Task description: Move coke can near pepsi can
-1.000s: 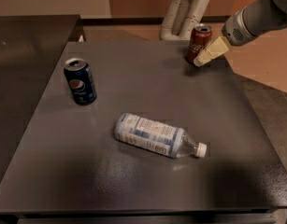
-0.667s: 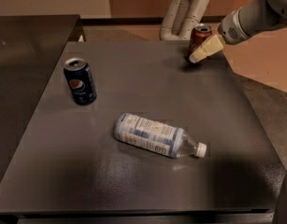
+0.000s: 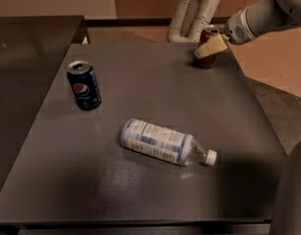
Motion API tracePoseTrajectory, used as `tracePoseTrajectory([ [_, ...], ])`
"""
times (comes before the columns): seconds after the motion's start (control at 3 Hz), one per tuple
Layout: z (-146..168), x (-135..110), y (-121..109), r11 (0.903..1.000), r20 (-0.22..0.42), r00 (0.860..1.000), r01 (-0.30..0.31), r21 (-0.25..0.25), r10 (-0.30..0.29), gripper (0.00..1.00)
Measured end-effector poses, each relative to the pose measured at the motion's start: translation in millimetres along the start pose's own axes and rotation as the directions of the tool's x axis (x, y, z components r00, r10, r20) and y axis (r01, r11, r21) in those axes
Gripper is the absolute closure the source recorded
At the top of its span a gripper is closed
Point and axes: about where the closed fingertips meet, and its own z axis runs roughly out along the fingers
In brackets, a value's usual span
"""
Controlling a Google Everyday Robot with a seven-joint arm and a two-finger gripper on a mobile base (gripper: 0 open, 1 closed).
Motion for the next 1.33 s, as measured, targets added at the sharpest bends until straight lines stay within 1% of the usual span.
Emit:
tracePoseTrajectory([
  [0.33,-4,-2,9,0.9994,-0.01,1.0,-0.005,-0.035,0.005,0.58],
  [0.67,-15,-8,22,0.9968,-0.015,1.0,0.014,-0.079,-0.015,0.82],
  [1.0,-25,-22,48,0.9872,-0.004,0.998,0.055,-0.15,-0.056,1.0],
  [1.33,-32,-40,86,0.9626,0.031,0.993,0.122,-0.242,-0.118,1.0],
])
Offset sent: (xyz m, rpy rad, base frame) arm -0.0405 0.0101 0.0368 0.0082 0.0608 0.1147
